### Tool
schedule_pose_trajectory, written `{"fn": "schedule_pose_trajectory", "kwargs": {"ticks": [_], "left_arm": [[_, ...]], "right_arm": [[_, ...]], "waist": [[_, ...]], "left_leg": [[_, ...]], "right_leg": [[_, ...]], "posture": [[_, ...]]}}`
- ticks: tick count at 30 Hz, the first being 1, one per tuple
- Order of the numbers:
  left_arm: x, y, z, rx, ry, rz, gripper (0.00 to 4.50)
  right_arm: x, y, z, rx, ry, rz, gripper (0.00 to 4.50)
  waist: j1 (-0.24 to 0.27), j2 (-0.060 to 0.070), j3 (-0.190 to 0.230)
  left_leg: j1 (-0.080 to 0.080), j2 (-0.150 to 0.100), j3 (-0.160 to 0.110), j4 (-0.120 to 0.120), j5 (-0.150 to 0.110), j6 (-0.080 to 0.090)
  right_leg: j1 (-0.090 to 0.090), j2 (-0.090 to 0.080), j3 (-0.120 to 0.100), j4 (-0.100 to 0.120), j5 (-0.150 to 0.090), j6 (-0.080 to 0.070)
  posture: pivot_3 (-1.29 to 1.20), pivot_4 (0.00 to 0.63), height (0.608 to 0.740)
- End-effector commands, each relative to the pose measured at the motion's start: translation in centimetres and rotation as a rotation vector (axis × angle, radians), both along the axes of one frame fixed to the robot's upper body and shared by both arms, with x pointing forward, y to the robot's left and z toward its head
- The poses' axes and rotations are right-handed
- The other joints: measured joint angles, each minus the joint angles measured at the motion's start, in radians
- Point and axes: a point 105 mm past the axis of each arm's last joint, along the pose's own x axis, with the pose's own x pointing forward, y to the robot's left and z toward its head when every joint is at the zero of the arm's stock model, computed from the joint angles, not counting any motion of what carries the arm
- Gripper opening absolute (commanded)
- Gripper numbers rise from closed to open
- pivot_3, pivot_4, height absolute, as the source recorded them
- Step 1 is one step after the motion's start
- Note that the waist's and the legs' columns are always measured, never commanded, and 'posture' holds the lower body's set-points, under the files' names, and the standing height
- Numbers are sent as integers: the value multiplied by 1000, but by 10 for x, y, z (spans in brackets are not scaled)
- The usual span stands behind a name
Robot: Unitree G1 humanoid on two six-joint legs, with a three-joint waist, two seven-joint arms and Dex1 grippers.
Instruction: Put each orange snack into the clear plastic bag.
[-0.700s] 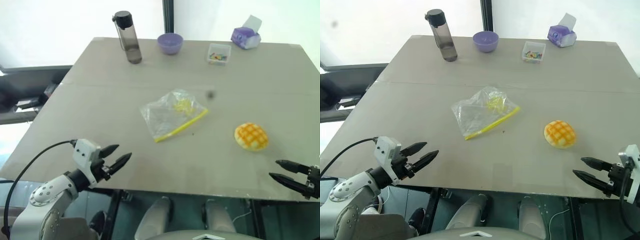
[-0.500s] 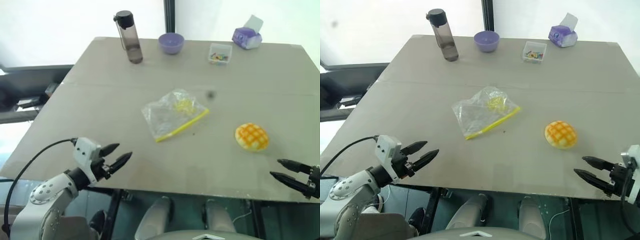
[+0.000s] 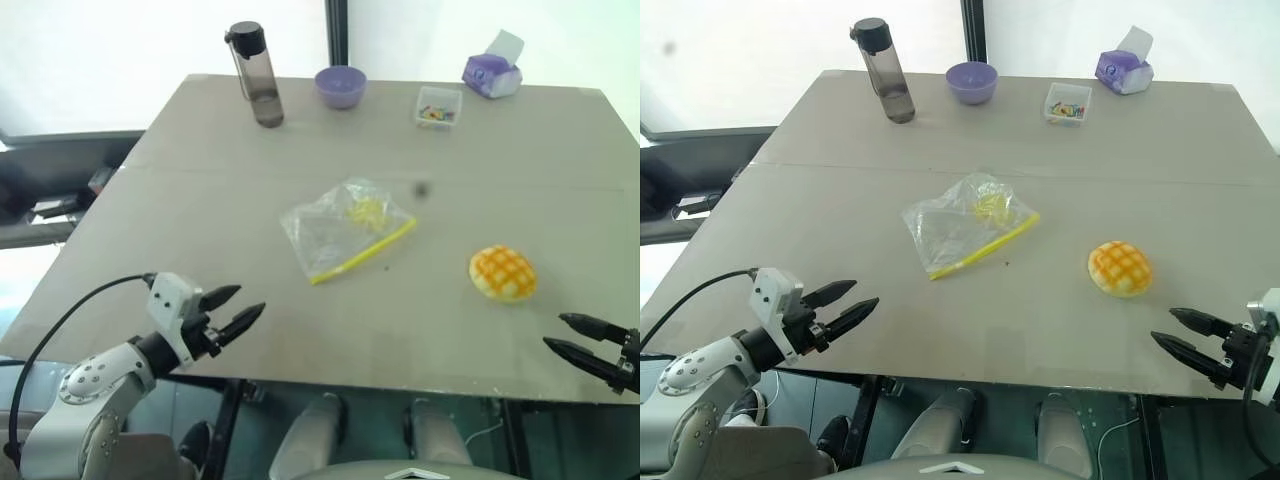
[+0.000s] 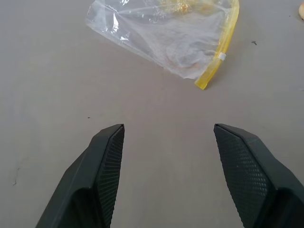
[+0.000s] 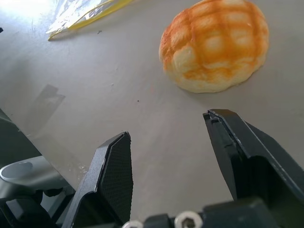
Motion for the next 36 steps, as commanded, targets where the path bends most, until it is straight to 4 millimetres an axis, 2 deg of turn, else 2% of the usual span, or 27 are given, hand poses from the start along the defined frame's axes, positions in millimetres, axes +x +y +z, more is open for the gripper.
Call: {"fn": "schedule_pose_trajectory", "kwargs": {"ticks": [1, 6, 12, 14, 18, 22, 25, 36], "left_arm": [[1, 0, 5, 11, -28, -12, 3175], [5, 1, 3, 11, -16, 6, 3175], [19, 2, -5, -20, 67, 85, 3175], [26, 1, -8, -81, 115, 126, 3175], [41, -11, -12, -250, 230, 196, 3175], [58, -39, -13, -418, 326, 190, 3175], [71, -51, -14, -492, 385, 200, 3175], [112, -66, -23, -570, 510, 311, 3175]], "right_arm": [[0, 0, 13, -14, -54, 5, 2793], [3, 6, 13, -9, -61, 20, 2793], [4, 39, 25, 29, -175, 137, 2793], [7, 52, 32, 18, -247, 177, 2793], [15, 69, 41, -45, -371, 242, 2793], [17, 85, 44, -123, -423, 344, 2793], [20, 97, 48, -124, -456, 386, 2793], [32, 124, 63, -84, -535, 421, 2793]], "waist": [[0, 0, 0], [0, 0, 0], [0, 0, 0], [-1, 0, 0], [0, 0, 0], [3, -1, 0], [1, -1, -1], [2, -1, -2]], "left_leg": [[0, 0, 0, 0, 0, 0], [0, 0, 0, 0, 0, 0], [0, 0, 0, 0, 0, 0], [0, 0, -1, 0, 2, 4], [1, 0, -1, 1, 2, 4], [1, -1, -2, 2, 3, 4], [1, -1, -2, 2, 3, 4], [4, -2, -2, 4, 3, 3]], "right_leg": [[0, 0, 0, 0, 0, 0], [0, 0, 0, 0, 0, 0], [0, 0, 0, 0, 0, 0], [0, 0, 0, 0, 0, 0], [-1, 1, 0, 1, 0, 0], [0, 1, -2, 3, 0, 0], [0, 1, -1, 4, 0, 0], [4, 1, -2, 5, 0, 1]], "posture": [[0, 150, 739], [0, 150, 739], [0, 150, 739], [0, 150, 739], [0, 150, 739], [0, 150, 739], [0, 150, 739], [0, 150, 739]]}}
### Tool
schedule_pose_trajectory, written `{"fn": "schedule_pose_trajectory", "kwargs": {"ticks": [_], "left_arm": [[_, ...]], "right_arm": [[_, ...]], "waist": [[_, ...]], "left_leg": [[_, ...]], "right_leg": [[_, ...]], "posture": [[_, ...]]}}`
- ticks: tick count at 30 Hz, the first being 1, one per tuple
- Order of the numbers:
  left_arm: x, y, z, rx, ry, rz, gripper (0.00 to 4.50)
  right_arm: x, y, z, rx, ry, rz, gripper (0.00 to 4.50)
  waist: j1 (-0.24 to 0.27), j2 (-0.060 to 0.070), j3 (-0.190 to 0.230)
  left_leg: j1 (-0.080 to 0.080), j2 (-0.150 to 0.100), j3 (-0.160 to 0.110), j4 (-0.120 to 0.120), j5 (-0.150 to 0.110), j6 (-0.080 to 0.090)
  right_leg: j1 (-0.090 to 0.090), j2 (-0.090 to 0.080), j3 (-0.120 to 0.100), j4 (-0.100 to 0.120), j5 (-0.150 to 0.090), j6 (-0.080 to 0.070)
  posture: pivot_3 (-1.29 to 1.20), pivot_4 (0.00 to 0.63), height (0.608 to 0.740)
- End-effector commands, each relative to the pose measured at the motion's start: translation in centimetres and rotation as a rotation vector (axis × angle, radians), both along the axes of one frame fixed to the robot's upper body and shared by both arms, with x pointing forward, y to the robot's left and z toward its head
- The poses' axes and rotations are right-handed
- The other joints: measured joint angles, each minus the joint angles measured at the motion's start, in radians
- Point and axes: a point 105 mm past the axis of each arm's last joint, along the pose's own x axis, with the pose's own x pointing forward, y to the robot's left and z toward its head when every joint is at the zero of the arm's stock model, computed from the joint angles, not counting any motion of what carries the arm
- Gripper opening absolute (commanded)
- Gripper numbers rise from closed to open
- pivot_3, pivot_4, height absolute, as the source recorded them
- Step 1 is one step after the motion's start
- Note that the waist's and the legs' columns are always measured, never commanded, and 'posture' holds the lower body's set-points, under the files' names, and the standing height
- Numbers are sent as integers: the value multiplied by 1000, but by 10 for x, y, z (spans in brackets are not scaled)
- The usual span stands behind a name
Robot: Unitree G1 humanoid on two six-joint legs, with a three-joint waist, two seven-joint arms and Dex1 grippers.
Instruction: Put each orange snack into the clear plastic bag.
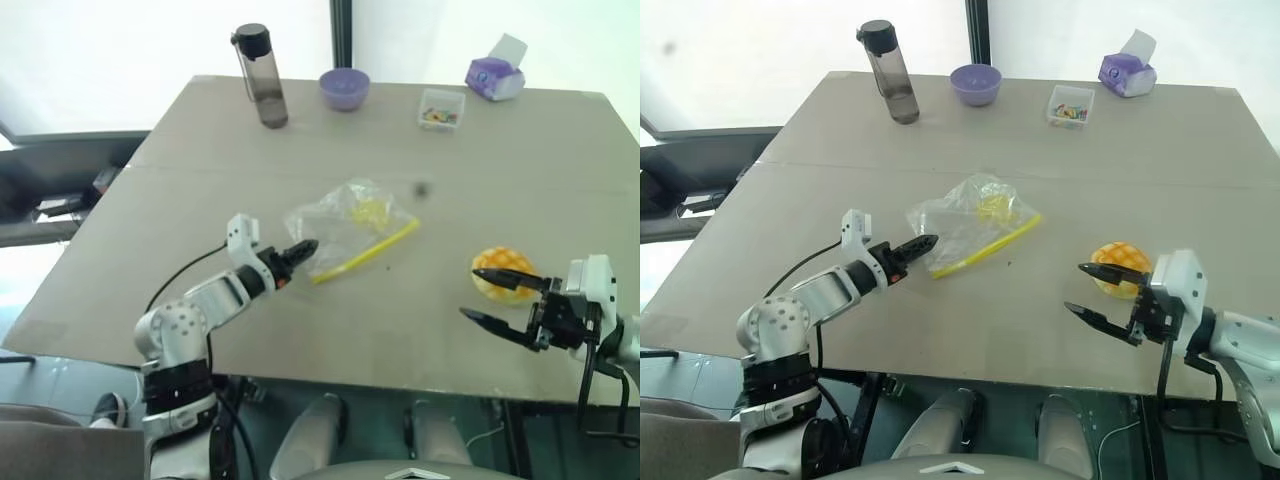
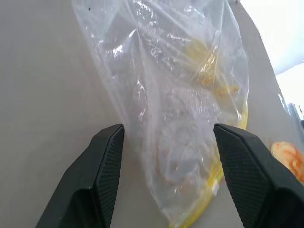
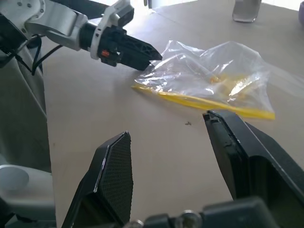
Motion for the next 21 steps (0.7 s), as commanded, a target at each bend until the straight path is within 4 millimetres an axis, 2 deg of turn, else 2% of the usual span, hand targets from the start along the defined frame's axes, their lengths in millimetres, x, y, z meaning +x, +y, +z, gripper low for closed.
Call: {"fn": "schedule_pose_trajectory", "kwargs": {"ticks": [1, 7, 8, 9, 10, 14, 19, 21], "left_arm": [[6, 3, -24, 36, 113, 42, 3175], [16, -13, -30, 40, 162, -5, 3175], [18, -13, -31, 38, 170, -4, 2658], [18, -14, -31, 45, 169, -13, 2384], [19, -15, -32, 56, 166, -24, 1820], [19, -17, -34, 75, 173, -41, 23], [19, -19, -30, 45, 159, -59, 23], [15, -24, -20, -58, 154, -100, 23]], "right_arm": [[1, 9, 12, 13, -52, 19, 2793], [6, 22, 14, 45, -73, 33, 2793], [7, 24, 14, 51, -76, 36, 2867], [7, 26, 15, 57, -78, 39, 2867], [7, 28, 15, 62, -81, 42, 2867], [8, 33, 14, 57, -72, 53, 2867], [16, 38, 9, 52, -65, 32, 2867], [26, 41, 4, 42, -90, -6, 2867]], "waist": [[0, 0, 0], [-1, 0, -2], [-1, 0, -2], [0, 0, -2], [0, 0, -2], [2, 0, -2], [2, 0, -2], [1, 0, -2]], "left_leg": [[0, 0, 0, 0, 0, 0], [3, 0, 0, 0, 0, 0], [3, 0, 0, 0, 0, 0], [3, 0, 0, 0, 0, 0], [3, 0, 0, 0, 0, 0], [3, -1, -1, 0, 0, 0], [3, -1, -1, 0, 0, 0], [2, -1, -2, 0, 0, 0]], "right_leg": [[0, 0, 0, 0, 0, 0], [2, 0, 0, 0, 0, 0], [2, 0, 0, 0, 0, 0], [2, 0, 0, 0, 0, 0], [2, 0, 0, 0, 0, 0], [2, 0, 0, 0, 0, 0], [2, -1, -1, -1, 0, 0], [2, -1, -1, -1, 0, 0]], "posture": [[0, 150, 739], [0, 150, 739], [0, 150, 739], [0, 150, 739], [0, 150, 739], [0, 150, 739], [0, 150, 739], [0, 150, 739]]}}
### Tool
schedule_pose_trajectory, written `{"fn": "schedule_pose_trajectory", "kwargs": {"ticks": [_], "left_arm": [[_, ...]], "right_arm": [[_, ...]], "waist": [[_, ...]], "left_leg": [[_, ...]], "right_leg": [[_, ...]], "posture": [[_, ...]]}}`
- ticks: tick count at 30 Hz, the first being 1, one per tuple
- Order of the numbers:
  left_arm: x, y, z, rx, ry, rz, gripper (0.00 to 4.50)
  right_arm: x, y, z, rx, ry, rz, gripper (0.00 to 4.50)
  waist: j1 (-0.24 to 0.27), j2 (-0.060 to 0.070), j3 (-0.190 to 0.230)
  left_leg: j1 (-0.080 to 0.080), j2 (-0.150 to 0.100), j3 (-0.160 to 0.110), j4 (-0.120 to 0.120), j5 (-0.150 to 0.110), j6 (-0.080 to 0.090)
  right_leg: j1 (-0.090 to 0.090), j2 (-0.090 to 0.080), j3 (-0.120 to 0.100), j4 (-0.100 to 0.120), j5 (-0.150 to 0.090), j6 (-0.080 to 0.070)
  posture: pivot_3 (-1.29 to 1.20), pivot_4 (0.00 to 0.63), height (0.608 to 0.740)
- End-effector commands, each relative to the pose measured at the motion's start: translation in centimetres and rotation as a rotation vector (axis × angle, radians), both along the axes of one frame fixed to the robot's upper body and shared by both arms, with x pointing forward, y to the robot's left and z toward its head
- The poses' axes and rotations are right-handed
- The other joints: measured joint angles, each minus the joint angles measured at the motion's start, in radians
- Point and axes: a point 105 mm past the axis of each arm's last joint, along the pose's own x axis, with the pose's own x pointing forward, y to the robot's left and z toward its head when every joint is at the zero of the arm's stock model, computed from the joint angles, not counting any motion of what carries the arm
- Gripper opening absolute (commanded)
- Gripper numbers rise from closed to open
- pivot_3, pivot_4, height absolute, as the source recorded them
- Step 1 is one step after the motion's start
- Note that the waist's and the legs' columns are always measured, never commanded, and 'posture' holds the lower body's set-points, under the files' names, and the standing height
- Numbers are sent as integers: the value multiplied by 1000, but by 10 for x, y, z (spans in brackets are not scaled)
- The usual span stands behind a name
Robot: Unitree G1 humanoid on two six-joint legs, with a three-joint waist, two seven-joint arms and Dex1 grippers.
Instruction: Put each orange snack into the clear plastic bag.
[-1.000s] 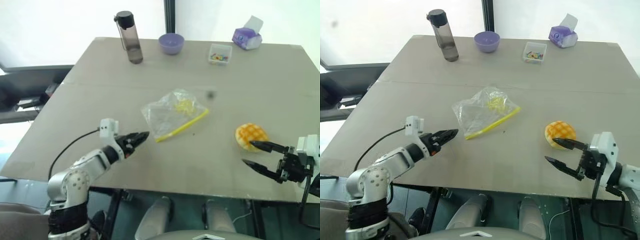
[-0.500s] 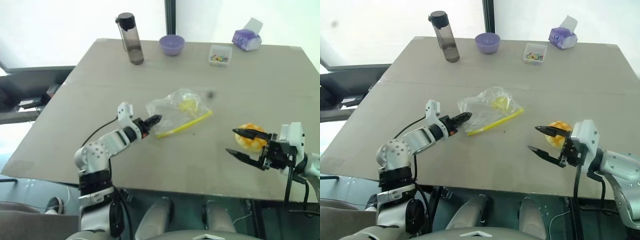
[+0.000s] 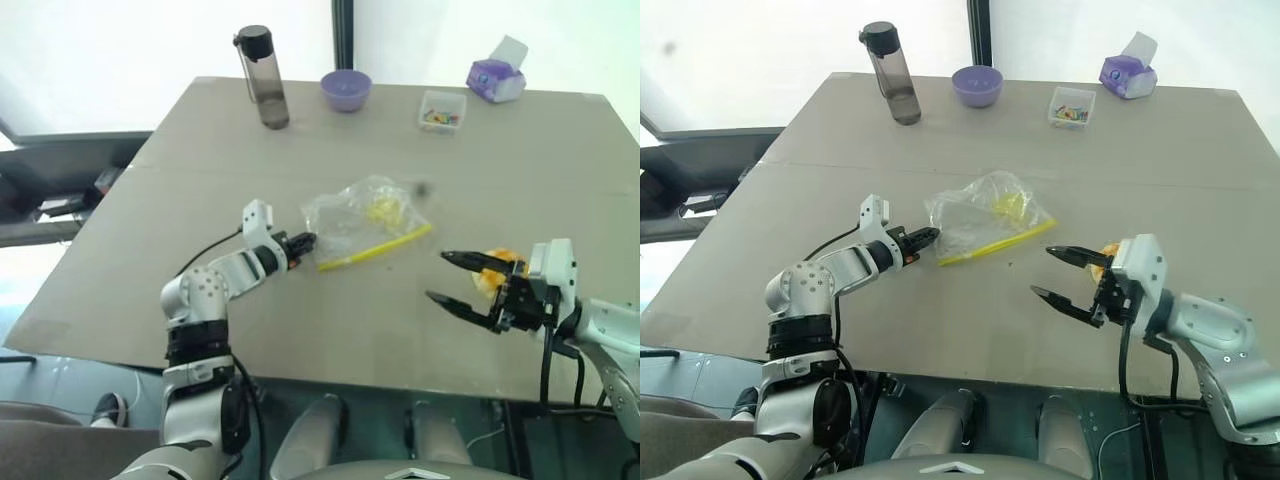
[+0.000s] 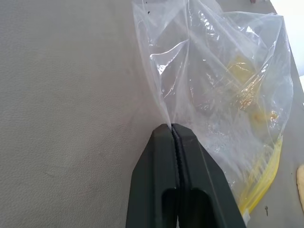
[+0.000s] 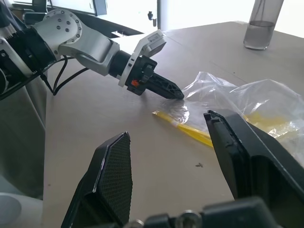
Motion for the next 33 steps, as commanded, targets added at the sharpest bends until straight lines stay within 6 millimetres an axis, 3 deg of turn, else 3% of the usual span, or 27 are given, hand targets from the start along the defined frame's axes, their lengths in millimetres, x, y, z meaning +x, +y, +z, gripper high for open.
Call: {"fn": "schedule_pose_trajectory", "kwargs": {"ticks": [1, 5, 11, 16, 22, 28, 33], "left_arm": [[-17, -21, -5, -157, 86, -116, 23], [-33, -29, 14, -264, 80, -203, 23], [-49, -34, 33, -352, 47, -279, 23], [-51, -35, 35, -362, 46, -269, 23], [-48, -30, 33, -376, 62, -228, 23], [-46, -31, 36, -396, 63, -229, 23], [-48, -33, 41, -421, 54, -254, 23]], "right_arm": [[17, 4, -2, -16, -65, -76, 2867], [48, 6, -26, -151, -95, -186, 2867], [71, 14, -55, -361, -154, -199, 2867], [75, 13, -62, -423, -163, -169, 2867], [61, 12, -26, -249, -118, -99, 2867], [48, 7, -44, -403, -127, -39, 2867], [70, -10, -58, -536, -184, -170, 2867]], "waist": [[-3, 0, 0], [-3, -1, 1], [-14, -3, 2], [-20, -3, 2], [-25, -4, 3], [-26, -5, 3], [-29, -5, 3]], "left_leg": [[0, 0, 0, 0, 0, 0], [-1, 0, -1, 0, 1, -1], [-7, 0, 0, 0, 4, -6], [-7, 1, 0, -1, 4, -7], [-7, 1, 0, -1, 4, -7], [-7, 1, 0, -1, 4, -7], [-6, 1, 0, -1, 4, -7]], "right_leg": [[0, 0, 0, 0, 0, 0], [-1, 0, 0, 0, 0, 0], [-8, 1, 1, 3, 0, 0], [-8, 1, 1, 3, 0, 0], [-8, 1, 1, 3, 0, 0], [-8, 1, 1, 3, 0, 0], [-8, 1, 1, 3, 0, 0]], "posture": [[0, 150, 739], [0, 150, 739], [0, 150, 739], [0, 150, 739], [0, 150, 739], [0, 150, 739], [0, 150, 739]]}}
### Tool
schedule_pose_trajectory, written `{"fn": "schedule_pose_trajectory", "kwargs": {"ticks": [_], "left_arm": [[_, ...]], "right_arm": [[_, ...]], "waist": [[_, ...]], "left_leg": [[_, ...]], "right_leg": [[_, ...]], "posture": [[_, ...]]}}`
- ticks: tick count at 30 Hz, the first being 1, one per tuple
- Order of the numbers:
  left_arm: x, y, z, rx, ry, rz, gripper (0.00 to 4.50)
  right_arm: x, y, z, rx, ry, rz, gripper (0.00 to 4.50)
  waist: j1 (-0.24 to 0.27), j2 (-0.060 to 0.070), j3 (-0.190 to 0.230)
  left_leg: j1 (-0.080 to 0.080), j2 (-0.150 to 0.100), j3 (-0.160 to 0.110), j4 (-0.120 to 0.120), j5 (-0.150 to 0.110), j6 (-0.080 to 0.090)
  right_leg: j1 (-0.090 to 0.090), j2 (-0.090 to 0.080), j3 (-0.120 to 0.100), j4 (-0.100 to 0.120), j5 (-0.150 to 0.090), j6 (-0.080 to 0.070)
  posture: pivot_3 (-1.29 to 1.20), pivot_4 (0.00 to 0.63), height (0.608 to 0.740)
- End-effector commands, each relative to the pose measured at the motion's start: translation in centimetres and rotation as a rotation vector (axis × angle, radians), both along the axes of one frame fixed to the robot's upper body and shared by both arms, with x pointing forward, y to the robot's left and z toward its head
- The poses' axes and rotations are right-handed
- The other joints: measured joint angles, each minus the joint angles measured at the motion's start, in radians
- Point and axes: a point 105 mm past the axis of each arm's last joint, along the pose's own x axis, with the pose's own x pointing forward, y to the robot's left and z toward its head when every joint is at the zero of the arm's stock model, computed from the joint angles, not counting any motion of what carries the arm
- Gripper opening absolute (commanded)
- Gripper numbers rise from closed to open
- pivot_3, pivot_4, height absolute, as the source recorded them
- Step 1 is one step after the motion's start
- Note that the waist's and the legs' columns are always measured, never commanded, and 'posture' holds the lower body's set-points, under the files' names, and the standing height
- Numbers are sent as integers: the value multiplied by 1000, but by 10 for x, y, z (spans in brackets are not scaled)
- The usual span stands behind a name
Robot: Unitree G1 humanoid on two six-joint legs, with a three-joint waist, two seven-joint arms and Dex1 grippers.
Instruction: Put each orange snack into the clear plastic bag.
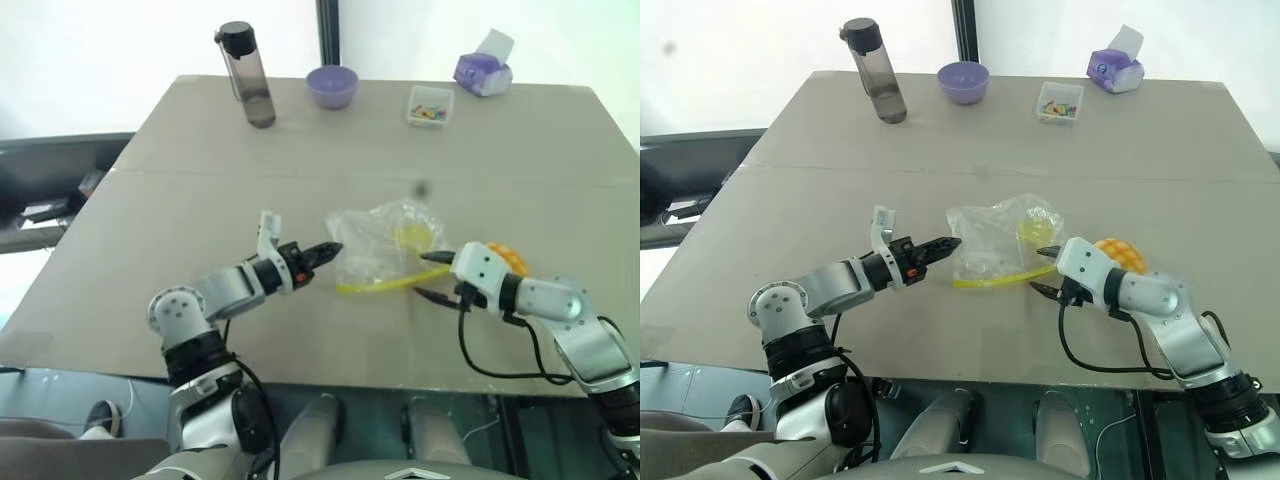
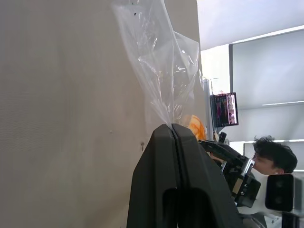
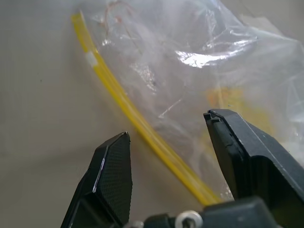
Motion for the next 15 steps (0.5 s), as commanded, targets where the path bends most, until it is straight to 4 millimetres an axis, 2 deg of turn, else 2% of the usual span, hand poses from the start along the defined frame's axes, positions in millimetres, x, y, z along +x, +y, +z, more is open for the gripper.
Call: {"fn": "schedule_pose_trajectory", "kwargs": {"ticks": [1, 4, 7, 10, 15], "left_arm": [[-1, -2, 15, -40, -53, -21, 23], [-3, -3, 16, -40, -53, -35, 23], [-4, -4, 16, -42, -50, -45, 23], [-7, -4, 16, -41, -55, -57, 23], [-8, -3, 13, -18, -43, -63, 0]], "right_arm": [[14, -8, 5, -62, -100, -66, 2867], [22, -13, 5, -75, -123, -113, 2867], [20, -10, 2, -87, -117, -78, 2867], [27, -11, 7, -49, -138, -131, 2867], [29, -9, 13, -19, -151, -139, 583]], "waist": [[0, 0, 0], [1, 0, 0], [1, 0, 0], [1, 0, 0], [0, -1, 0]], "left_leg": [[0, 0, 0, 0, 0, 0], [0, 0, 0, 0, 0, 0], [0, 0, 0, 0, 0, 0], [0, 0, 0, 0, 0, 0], [0, 0, 0, 0, 0, 0]], "right_leg": [[0, 0, 0, 0, 0, 0], [0, 0, 0, 0, 0, 0], [0, 0, 0, 0, 0, 0], [0, 0, 0, 0, 0, 0], [0, 0, 1, 0, 0, 0]], "posture": [[0, 150, 739], [0, 150, 739], [0, 150, 739], [0, 150, 739], [0, 150, 739]]}}
